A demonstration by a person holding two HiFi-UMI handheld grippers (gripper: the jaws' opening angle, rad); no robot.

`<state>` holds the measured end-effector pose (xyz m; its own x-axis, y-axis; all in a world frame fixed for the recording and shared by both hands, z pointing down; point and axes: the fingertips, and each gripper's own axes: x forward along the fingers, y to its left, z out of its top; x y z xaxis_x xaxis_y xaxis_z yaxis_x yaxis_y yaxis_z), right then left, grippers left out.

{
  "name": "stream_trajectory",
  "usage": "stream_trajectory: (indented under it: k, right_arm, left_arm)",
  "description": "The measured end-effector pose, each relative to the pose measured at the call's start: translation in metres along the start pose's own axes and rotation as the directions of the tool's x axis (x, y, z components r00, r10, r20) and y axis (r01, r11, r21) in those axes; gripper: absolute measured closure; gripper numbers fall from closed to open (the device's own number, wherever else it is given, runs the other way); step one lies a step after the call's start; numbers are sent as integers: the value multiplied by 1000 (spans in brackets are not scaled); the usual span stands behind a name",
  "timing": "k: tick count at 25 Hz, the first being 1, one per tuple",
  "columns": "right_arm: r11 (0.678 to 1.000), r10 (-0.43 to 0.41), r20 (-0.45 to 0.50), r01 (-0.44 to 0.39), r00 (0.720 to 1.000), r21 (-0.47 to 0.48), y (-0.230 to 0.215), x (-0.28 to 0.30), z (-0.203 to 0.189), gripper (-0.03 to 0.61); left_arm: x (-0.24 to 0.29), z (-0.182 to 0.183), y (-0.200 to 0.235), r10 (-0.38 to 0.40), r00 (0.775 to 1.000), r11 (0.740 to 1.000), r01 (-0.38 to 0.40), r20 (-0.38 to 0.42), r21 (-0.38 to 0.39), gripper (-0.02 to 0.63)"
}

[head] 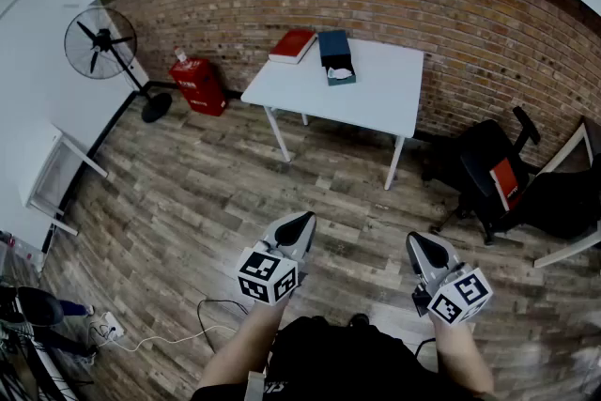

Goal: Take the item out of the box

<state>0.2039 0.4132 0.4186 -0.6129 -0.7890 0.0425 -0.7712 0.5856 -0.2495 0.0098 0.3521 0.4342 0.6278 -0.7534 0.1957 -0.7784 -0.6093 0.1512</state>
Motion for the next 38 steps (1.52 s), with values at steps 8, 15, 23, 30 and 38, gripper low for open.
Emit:
stream_trajectory:
  k: [8, 15, 23, 30, 38]
  right_arm:
    - [999, -31, 44, 33, 999, -27, 8, -7, 21, 580]
    - [998, -51, 73, 52, 996, -17, 11, -14, 30, 580]
    - [997, -39, 49, 36, 998, 67, 12, -26, 9, 578]
    - [996, -1, -15, 2, 1000, 90, 18, -21, -13, 578]
    - [989, -70, -51, 76, 996, 127, -10, 5, -20, 578]
  left_arm:
    - [-17, 17, -22, 4, 999, 1000, -5, 51, 19, 607]
    - [-25, 17, -22, -1, 999, 1000, 0, 43, 18, 607]
    - [-22, 7, -31, -8, 1000, 1000, 7, 20, 19, 607]
    - [-8, 2, -35, -44, 999, 999, 44, 1, 31, 607]
    - [33, -1, -15, -119, 993, 993, 119, -9, -5, 607]
